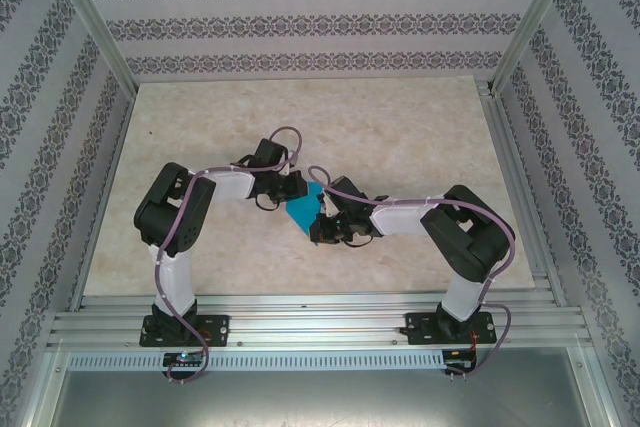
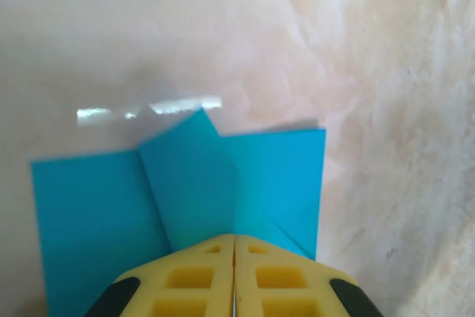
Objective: Fold a paper plane with a square sheet of paper (fold left side to right side)
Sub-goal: Fourth fold the wing at the center of the table.
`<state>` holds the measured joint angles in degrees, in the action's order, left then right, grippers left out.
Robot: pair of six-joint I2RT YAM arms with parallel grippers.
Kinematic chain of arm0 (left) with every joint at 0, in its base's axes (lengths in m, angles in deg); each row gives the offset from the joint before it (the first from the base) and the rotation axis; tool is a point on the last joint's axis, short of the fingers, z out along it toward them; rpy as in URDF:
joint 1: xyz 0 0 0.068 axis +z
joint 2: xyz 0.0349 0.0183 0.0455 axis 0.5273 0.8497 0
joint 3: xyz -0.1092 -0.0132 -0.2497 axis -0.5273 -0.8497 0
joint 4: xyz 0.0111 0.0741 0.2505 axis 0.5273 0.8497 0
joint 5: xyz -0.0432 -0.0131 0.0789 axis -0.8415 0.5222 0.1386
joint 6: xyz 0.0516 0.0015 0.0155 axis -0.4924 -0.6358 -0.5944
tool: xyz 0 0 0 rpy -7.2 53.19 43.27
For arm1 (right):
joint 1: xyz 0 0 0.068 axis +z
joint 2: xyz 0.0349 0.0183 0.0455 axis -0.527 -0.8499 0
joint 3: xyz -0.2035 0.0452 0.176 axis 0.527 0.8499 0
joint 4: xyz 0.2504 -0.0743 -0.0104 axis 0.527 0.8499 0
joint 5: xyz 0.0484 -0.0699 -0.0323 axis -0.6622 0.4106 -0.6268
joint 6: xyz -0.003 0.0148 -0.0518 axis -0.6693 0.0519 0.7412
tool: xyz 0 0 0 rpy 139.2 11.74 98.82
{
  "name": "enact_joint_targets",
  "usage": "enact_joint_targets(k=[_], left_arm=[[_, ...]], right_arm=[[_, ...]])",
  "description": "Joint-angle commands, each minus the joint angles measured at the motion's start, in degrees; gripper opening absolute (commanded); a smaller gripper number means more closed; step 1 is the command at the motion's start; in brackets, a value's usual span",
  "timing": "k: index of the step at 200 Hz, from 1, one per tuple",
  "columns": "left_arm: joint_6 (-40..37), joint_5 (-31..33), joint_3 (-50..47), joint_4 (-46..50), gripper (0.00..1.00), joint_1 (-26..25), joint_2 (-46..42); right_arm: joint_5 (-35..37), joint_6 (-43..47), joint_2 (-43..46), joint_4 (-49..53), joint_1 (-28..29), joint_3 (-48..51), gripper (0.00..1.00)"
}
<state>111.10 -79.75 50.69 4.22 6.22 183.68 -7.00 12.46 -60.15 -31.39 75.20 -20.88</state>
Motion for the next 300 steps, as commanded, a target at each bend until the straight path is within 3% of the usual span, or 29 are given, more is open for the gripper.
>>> enact_joint_targets(k=[1, 102, 144, 171, 222, 251, 300], left_arm=[[-3.0, 4.0, 3.0, 1.0, 0.1, 2.2, 2.7], [-9.5, 2.9, 18.3, 10.5, 0.11, 9.1, 11.5], [-10.6, 0.9, 21.4, 12.2, 0.12, 11.3, 9.6], [-10.8, 0.2, 17.7, 11.6, 0.13, 11.3, 1.9], [-5.0, -8.9, 1.5, 1.1, 0.11, 7.6, -11.4], [-3.4, -11.4, -1.7, -2.1, 0.11, 4.0, -10.3], [-4.6, -9.5, 2.4, -2.1, 0.1, 1.4, -1.6]], right_arm=[[5.4, 1.5, -5.6, 12.6, 1.3, 3.8, 0.06], [5.0, 0.9, -4.9, 12.1, 1.5, 4.4, 0.06], [4.5, 1.0, -5.1, 11.7, 1.4, 4.1, 0.06], [4.6, 1.0, -5.0, 11.7, 1.4, 3.7, 0.06], [4.8, 0.8, -4.8, 11.0, 1.2, 4.0, 0.06], [4.8, 0.7, -4.8, 10.9, 1.2, 4.1, 0.06], [4.9, 0.6, -4.9, 11.1, 1.3, 3.9, 0.06]])
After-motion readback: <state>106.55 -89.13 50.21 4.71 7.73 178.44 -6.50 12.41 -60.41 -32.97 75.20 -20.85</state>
